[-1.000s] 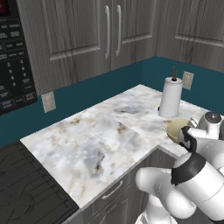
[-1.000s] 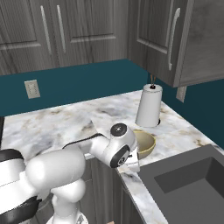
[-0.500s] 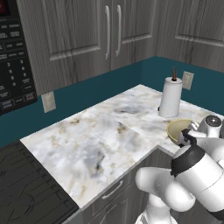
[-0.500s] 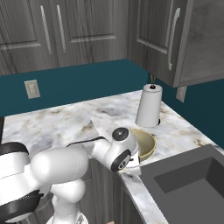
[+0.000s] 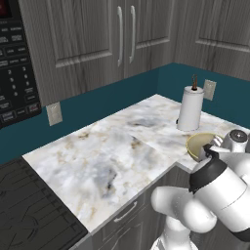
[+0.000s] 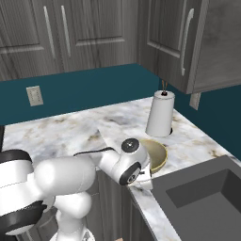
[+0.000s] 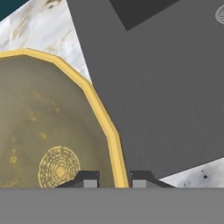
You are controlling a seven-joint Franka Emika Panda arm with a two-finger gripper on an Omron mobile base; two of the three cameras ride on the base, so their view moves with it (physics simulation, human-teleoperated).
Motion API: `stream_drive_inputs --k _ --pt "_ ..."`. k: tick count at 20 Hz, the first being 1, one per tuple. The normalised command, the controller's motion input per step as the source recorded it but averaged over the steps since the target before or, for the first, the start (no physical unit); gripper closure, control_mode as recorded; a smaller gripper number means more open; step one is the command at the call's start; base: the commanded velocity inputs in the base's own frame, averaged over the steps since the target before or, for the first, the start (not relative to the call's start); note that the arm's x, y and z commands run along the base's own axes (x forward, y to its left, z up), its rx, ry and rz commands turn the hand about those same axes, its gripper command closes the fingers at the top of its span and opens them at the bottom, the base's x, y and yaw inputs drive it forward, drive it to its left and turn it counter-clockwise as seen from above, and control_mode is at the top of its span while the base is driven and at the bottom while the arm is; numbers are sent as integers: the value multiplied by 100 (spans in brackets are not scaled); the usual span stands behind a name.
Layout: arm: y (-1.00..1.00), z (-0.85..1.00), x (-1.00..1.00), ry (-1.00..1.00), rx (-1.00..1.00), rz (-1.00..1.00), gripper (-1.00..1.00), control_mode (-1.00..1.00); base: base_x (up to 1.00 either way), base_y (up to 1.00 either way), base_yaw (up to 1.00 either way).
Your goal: Pick the cup and bowl from the counter and place them on the counter next to the sink.
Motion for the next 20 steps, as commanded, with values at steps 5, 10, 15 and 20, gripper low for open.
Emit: stream_drive_inputs --k 5,10,15,20 --pt "0 0 0 0 0 0 -100 -100 0 0 0" --pt "0 0 0 0 0 0 -100 -100 0 0 0" --pt "0 1 2 2 0 0 -100 -100 0 0 0" --pt "0 33 -4 0 0 7 -100 -100 0 0 0"
